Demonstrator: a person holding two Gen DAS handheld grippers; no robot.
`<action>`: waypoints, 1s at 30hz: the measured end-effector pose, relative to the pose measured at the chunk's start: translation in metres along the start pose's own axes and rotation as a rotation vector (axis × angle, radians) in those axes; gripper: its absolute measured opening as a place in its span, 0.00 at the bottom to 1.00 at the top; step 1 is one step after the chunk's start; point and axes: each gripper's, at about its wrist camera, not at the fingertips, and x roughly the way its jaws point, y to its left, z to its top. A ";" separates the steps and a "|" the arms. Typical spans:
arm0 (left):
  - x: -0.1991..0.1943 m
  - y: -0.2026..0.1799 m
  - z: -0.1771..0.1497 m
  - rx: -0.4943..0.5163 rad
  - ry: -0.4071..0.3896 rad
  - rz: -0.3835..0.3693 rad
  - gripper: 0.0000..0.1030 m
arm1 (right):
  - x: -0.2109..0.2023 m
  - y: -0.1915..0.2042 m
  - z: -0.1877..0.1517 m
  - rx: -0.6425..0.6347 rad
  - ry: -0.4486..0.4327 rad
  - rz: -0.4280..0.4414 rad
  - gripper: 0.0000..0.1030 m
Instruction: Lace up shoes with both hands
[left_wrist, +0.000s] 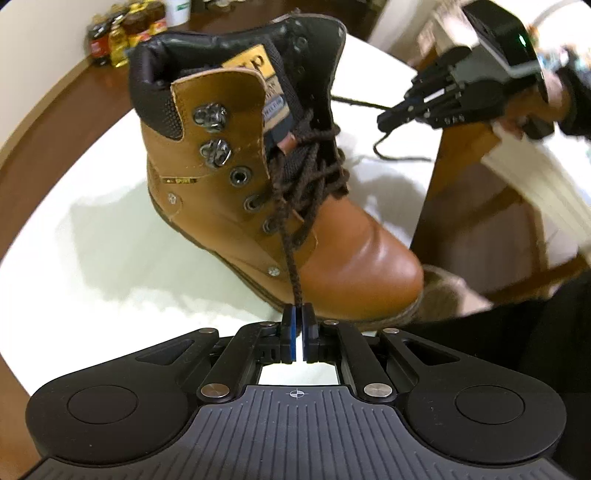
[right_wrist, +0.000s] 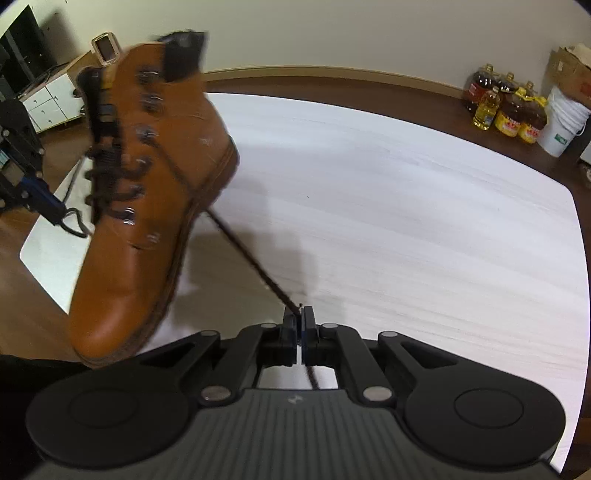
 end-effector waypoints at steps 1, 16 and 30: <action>-0.004 0.003 -0.002 -0.020 -0.012 -0.019 0.03 | -0.001 -0.001 0.004 0.021 -0.028 -0.035 0.03; -0.060 0.062 0.032 -0.130 -0.137 -0.460 0.03 | -0.038 0.085 -0.022 0.525 -0.146 0.057 0.20; -0.058 0.075 0.065 0.006 -0.062 -0.524 0.03 | 0.003 0.199 0.004 0.497 -0.180 -0.028 0.21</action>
